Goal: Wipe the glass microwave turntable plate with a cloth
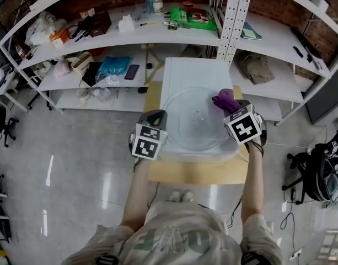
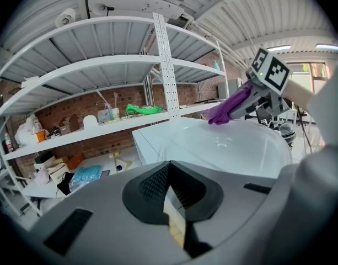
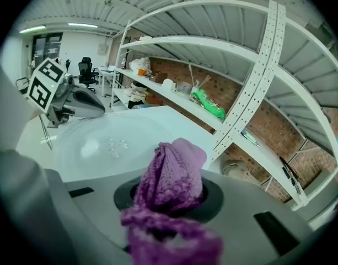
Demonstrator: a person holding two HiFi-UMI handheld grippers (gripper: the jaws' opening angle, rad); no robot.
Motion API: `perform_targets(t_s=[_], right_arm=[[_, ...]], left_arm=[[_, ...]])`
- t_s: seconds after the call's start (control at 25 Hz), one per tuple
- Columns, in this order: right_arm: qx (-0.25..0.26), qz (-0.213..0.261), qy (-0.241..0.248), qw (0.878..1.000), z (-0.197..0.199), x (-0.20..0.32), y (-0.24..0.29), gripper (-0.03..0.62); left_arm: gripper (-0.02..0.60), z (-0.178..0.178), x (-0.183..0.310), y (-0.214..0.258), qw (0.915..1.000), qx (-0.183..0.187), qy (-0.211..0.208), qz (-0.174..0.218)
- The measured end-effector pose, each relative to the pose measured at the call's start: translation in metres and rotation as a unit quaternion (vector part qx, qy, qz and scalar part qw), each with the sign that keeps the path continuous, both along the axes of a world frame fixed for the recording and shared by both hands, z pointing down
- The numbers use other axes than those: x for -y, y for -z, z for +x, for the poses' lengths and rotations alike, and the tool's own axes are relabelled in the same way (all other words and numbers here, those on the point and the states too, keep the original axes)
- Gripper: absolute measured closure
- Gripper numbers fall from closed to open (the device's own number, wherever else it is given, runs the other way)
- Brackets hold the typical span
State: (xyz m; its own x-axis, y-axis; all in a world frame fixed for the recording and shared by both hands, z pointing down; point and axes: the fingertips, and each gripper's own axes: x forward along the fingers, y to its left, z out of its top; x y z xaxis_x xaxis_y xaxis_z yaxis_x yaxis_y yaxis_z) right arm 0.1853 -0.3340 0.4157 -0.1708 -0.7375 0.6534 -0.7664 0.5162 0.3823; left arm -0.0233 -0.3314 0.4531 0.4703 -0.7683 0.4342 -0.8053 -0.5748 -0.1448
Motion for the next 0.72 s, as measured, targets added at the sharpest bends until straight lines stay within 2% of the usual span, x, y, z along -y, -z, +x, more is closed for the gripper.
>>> perform_targets(t_s=[0.32, 0.52, 0.72], right_arm=[[-0.023, -0.005, 0.041, 0.999, -0.010, -0.058, -0.001, 0.537], [-0.011, -0.004, 0.043, 0.999, -0.014, -0.086, -0.002, 0.537], [-0.009, -0.017, 0.065, 0.998, -0.024, -0.114, -0.001, 0.536]], left_arm=[[0.580, -0.005, 0.003, -0.001, 0.9999, -0.002, 0.014, -0.002], [0.580, -0.005, 0.002, -0.001, 0.9998, 0.010, 0.016, 0.001], [0.580, -0.004, 0.002, -0.001, 0.9998, 0.014, 0.016, 0.001]])
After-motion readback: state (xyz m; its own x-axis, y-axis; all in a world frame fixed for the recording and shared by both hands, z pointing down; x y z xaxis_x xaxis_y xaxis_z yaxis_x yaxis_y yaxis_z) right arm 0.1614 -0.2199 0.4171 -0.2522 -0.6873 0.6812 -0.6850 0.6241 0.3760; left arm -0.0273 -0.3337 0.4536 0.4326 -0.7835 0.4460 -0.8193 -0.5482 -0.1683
